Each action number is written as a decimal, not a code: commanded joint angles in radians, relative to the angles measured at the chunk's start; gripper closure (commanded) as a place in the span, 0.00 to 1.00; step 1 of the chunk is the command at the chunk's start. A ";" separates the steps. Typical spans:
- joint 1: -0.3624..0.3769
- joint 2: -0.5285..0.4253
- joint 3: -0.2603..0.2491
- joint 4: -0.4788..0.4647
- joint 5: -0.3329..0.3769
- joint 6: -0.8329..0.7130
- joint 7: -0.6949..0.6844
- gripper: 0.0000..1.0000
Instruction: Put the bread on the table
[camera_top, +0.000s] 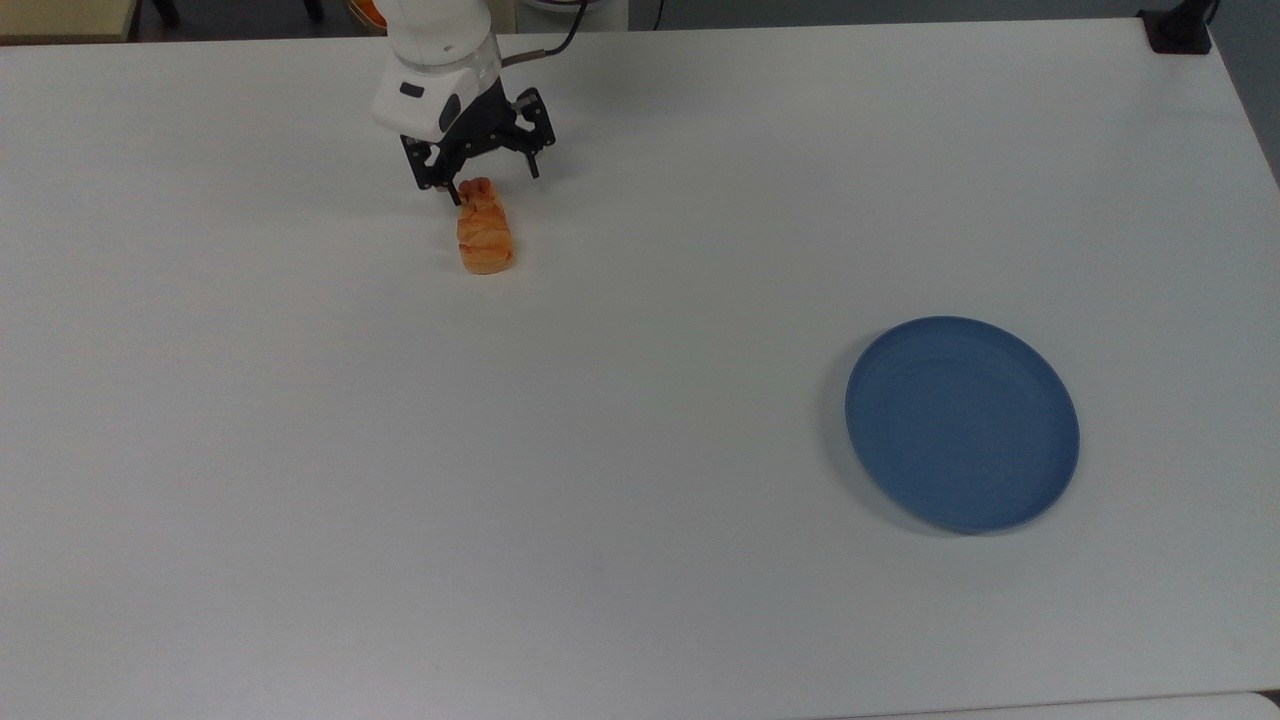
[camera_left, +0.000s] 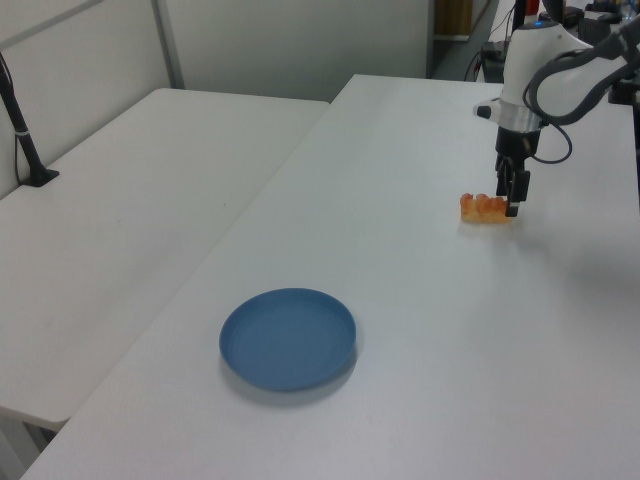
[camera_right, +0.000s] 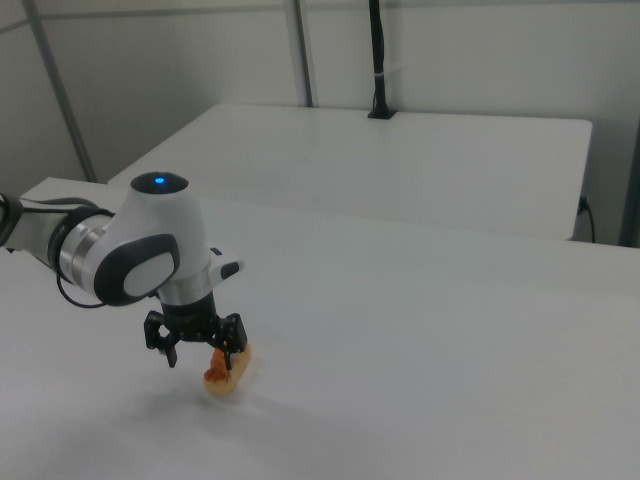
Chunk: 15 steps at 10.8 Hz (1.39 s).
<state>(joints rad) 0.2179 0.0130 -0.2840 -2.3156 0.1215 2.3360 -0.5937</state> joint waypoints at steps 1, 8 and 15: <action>-0.012 -0.037 0.009 0.102 0.015 -0.170 0.043 0.00; -0.040 -0.042 0.043 0.531 0.013 -0.640 0.478 0.00; -0.181 -0.044 0.345 0.657 0.000 -0.731 0.686 0.00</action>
<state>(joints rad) 0.0556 -0.0372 0.0146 -1.6730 0.1214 1.6156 0.0721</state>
